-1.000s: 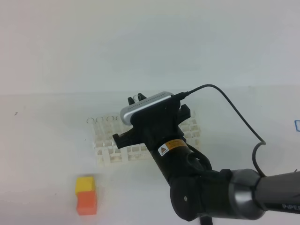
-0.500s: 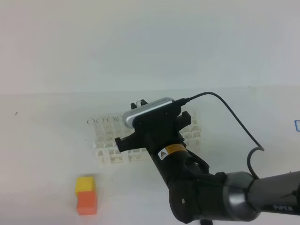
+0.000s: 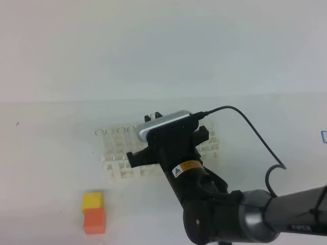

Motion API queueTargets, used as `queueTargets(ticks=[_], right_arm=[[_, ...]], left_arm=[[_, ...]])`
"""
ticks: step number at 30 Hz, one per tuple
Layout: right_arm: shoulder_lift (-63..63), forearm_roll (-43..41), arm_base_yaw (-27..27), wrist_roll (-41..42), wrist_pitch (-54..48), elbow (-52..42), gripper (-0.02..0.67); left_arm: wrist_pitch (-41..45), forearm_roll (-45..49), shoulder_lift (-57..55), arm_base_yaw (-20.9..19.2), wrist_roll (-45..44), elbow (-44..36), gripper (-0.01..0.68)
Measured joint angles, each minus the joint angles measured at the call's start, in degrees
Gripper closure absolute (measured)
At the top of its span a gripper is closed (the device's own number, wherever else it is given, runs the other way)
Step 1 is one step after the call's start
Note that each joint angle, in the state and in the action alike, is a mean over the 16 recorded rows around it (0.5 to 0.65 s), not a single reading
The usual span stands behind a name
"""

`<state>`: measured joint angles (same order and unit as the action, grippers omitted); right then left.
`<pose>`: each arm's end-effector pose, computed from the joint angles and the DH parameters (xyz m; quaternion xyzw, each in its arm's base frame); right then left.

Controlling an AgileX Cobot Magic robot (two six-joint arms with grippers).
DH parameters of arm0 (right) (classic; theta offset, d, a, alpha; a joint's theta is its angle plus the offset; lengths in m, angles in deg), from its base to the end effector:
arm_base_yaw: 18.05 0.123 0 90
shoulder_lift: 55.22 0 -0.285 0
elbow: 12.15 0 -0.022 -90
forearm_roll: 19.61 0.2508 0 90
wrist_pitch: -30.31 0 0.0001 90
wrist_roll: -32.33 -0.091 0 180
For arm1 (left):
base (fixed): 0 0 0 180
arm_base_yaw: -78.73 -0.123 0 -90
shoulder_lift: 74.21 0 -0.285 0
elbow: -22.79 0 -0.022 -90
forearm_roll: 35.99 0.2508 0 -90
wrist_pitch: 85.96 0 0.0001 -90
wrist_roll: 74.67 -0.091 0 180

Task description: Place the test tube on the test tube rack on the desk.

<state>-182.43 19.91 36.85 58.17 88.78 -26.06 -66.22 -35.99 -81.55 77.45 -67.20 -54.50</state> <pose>0.2838 0.3180 0.1690 -0.1487 0.6893 0.1216 0.6986 0.0531 0.0012 0.1821 -0.0603 0.7877 -0.0331 0.6122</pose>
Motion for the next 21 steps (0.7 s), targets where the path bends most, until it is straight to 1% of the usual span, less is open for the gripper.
queueTargets(ticks=[7, 21], right_arm=[[-1.0, 0.1, 0.0, -0.2, 0.3, 0.0, 0.525], [-2.5, 0.1, 0.0, -0.7, 1.1, 0.0, 0.525]], left_arm=[[-0.1, 0.0, 0.0, 0.9, 0.0, 0.0, 0.674], [-0.1, 0.0, 0.0, 1.0, 0.0, 0.0, 0.674]])
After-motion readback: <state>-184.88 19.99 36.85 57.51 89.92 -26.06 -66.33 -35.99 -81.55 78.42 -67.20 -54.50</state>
